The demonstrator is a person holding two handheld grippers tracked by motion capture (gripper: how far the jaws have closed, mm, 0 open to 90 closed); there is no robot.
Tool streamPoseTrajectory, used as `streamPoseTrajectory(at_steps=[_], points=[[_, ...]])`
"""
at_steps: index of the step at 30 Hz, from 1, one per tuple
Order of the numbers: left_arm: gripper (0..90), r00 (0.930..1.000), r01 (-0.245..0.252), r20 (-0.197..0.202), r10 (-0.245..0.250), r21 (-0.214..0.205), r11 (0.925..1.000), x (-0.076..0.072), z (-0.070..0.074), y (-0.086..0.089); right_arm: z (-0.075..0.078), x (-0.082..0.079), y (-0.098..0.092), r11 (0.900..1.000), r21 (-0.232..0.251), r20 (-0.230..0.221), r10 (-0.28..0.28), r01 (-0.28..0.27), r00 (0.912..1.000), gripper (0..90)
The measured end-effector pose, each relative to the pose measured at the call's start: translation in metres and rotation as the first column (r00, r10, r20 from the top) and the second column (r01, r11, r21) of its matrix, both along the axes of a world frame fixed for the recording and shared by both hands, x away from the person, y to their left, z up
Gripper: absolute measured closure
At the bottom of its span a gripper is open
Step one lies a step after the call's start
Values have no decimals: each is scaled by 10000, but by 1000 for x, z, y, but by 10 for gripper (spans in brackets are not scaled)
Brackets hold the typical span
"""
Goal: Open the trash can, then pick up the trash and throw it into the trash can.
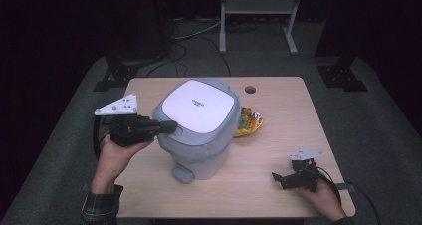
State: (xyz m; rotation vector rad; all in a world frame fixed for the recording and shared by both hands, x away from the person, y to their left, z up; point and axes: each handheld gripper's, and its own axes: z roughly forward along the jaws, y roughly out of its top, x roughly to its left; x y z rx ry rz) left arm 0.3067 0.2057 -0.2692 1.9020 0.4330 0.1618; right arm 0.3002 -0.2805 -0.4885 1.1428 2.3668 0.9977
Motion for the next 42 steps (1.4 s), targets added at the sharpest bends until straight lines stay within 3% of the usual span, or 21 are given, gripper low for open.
streamPoseTrajectory(at_steps=[8, 11, 17, 24, 28, 42], points=[[900, 9998, 86, 164, -84, -121, 9999, 0, -1, 1, 0, 0, 0, 10000, 8, -3, 1, -1, 10000, 4], [861, 9997, 213, 150, -209, -312, 9993, -1, -2, 1, 0, 0, 0, 10000, 10, -3, 2, -2, 10000, 4], [796, 9995, 33, 306, -31, -55, 10000, -5, 0, 3, 0, 0, 0, 10000, 11, -7, -3, 3, 10000, 4], [770, 9992, -116, 385, 116, -28, 9999, -9, 1, 8, 0, 0, 0, 10000, 13, -4, 1, -1, 10000, 4], [683, 9989, -186, 433, 189, -82, 9998, -13, 3, 12, 0, 0, 0, 10000, 12, -3, 2, -2, 10000, 4], [514, 9963, -783, 386, 774, 237, 9966, -33, -3, 33, 0, 0, 0, 10000, 14, -3, 3, -3, 10000, 4]])
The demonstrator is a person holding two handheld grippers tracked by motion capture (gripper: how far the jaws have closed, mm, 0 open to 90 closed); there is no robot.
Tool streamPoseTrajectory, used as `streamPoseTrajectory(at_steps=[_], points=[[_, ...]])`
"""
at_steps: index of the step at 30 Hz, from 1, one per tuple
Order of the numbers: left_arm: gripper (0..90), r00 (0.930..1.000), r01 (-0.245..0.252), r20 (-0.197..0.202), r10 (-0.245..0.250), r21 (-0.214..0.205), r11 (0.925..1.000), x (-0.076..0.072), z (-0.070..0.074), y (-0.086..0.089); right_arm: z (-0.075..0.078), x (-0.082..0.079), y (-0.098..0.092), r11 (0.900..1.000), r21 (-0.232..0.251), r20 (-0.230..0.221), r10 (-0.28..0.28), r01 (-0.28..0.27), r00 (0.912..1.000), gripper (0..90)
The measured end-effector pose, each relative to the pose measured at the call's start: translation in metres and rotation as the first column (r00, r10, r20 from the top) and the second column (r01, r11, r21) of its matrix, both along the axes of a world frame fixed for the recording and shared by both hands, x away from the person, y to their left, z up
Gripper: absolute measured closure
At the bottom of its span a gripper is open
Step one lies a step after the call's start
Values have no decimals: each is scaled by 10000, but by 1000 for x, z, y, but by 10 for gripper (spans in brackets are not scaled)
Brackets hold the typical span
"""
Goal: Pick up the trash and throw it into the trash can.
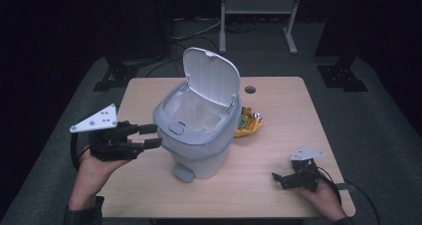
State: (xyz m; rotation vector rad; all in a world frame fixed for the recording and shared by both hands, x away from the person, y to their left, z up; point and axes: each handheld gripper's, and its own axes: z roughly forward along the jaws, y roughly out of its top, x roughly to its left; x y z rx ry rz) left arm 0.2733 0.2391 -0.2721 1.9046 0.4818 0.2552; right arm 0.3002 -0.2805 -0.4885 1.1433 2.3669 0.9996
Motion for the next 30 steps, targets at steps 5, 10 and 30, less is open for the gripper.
streamPoseTrajectory(at_steps=[5, 10, 30], points=[[457, 9998, -211, -18, 211, 158, 9997, -5, -9, 4, 0, 0, 0, 10000, -3, 1, 0, 0, 10000, 4], [395, 9993, -380, -63, 382, 295, 9988, -8, -20, 8, 0, 0, 0, 10000, -4, 4, 2, -2, 10000, 4], [163, 9930, -1183, 127, 1176, 1023, 9877, -10, -63, 9, 0, 0, 0, 10000, -6, 3, -1, 1, 10000, 4]])
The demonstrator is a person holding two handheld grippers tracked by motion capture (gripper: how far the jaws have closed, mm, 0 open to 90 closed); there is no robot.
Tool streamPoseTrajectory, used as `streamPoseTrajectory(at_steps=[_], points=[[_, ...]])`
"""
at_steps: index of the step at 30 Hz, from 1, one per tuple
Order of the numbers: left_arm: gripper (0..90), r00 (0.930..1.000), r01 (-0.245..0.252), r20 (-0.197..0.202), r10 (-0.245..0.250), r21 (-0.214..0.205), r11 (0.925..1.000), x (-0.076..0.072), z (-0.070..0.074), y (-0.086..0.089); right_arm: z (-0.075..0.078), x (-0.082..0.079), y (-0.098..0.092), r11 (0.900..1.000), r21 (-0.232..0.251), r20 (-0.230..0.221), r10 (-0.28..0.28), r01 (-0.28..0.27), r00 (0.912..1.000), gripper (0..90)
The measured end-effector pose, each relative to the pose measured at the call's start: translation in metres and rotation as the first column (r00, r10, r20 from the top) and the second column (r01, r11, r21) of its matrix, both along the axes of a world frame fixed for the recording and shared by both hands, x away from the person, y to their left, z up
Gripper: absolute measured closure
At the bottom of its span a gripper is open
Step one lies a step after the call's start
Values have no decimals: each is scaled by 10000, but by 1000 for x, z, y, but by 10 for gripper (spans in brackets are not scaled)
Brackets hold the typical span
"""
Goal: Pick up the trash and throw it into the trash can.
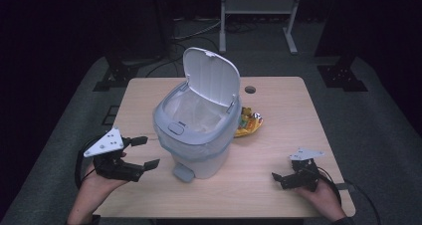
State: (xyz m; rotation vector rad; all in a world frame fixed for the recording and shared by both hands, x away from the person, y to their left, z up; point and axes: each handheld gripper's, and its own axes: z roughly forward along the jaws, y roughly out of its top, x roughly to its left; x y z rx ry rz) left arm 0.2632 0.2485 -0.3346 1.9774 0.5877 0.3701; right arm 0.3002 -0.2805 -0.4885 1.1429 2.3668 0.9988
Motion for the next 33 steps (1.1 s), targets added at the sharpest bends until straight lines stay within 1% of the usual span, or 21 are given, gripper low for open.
streamPoseTrajectory(at_steps=[3, 4, 6, 8, 10, 12, 19, 21, 22, 24, 25, 29, 32, 33], points=[[159, 10000, -42, -18, 42, 205, 9998, 0, -9, -2, 0, 0, 0, 10000, 1, -9, -6, 6, 10000, 4], [120, 10000, -84, -35, 85, 233, 9997, 1, -11, -2, 0, 0, 0, 10000, -2, -3, -3, 3, 10000, 4], [107, 9999, -113, -110, 118, 377, 9992, 2, -17, -3, 0, 0, 0, 10000, -1, -2, -3, 3, 10000, 4], [102, 9997, -152, -198, 160, 375, 9992, 2, -23, -3, 0, 0, 0, 10000, -2, -1, -2, 2, 10000, 4], [95, 9996, -156, -240, 167, 422, 9990, 3, -27, -3, 0, 2, 0, 9999, -8, 15, 160, -160, 9999, 4], [95, 9994, -175, -305, 190, 474, 9987, 3, -32, -3, 0, 3, 1, 9999, -13, 12, 168, -168, 9999, 4], [80, 9989, -368, -284, 386, 626, 9974, 5, -50, -1, 0, 3, 1, 9999, -14, 10, 158, -158, 9999, 4], [76, 9981, -511, -295, 533, 711, 9962, 7, -57, -1, 0, 3, 1, 9999, -13, 11, 157, -157, 9999, 4], [46, 9977, -569, -326, 595, 741, 9956, 8, -60, -1, 0, 3, 1, 9999, -12, 6, 152, -152, 9999, 4], [33, 9966, -683, -414, 718, 824, 9943, 10, -69, 0, 0, 3, 1, 9999, -12, 6, 152, -152, 9999, 4], [32, 9962, -710, -448, 749, 836, 9940, 11, -71, 0, 0, 3, 1, 9999, -12, 5, 134, -134, 9999, 4], [27, 9953, -739, -539, 808, 1187, 9902, 14, -83, 0, 0, 3, 1, 9999, -7, 8, 122, -122, 9999, 4], [24, 9946, -732, -635, 820, 1310, 9887, 15, -90, -1, 0, 3, 1, 9999, -8, 8, 122, -122, 9999, 4], [10, 9939, -773, -685, 868, 1305, 9884, 16, -93, -2, 0, 3, 1, 9999, -6, 8, 122, -122, 9999, 4]])
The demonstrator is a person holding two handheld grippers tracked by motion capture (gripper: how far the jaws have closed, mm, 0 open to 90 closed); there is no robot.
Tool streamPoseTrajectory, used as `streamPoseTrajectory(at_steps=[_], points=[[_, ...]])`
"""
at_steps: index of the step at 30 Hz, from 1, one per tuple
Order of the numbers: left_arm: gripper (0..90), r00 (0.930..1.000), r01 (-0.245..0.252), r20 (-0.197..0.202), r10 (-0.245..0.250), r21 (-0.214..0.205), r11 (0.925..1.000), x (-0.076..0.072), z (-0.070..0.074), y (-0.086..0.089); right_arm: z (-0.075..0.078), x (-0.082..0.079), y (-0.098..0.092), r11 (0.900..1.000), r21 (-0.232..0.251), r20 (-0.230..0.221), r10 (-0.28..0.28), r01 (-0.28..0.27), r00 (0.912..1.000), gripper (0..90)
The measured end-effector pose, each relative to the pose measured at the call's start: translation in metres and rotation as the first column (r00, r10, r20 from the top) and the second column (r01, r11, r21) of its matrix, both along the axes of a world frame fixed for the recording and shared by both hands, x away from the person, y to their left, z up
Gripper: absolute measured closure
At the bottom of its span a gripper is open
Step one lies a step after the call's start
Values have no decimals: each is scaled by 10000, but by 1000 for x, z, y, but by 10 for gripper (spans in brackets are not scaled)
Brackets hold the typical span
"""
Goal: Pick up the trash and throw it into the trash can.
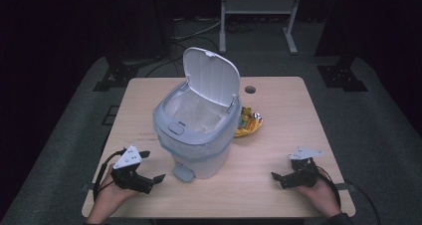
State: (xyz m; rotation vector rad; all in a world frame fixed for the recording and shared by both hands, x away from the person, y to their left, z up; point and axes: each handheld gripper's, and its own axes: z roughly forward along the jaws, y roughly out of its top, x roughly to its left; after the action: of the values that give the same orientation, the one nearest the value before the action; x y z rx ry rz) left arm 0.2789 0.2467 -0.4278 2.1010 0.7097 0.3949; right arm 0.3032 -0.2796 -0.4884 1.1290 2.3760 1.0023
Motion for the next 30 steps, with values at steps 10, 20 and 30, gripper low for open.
streamPoseTrajectory(at_steps=[10, 20, 30], points=[[0, 9990, -83, -440, 106, 513, 9986, 6, -25, -2, 0, 0, 0, 10000, 1, 3, -6, 6, 10000, 4], [0, 9968, -111, -785, 173, 793, 9968, 8, -44, 1, 2, 1, 1, 9997, -229, -24, -94, 94, 10000, 5], [0, 9943, -139, -1033, 263, 1196, 9927, 9, -56, 1, 7, 0, 3, 9991, -417, -72, -96, 93, 9999, 5]])
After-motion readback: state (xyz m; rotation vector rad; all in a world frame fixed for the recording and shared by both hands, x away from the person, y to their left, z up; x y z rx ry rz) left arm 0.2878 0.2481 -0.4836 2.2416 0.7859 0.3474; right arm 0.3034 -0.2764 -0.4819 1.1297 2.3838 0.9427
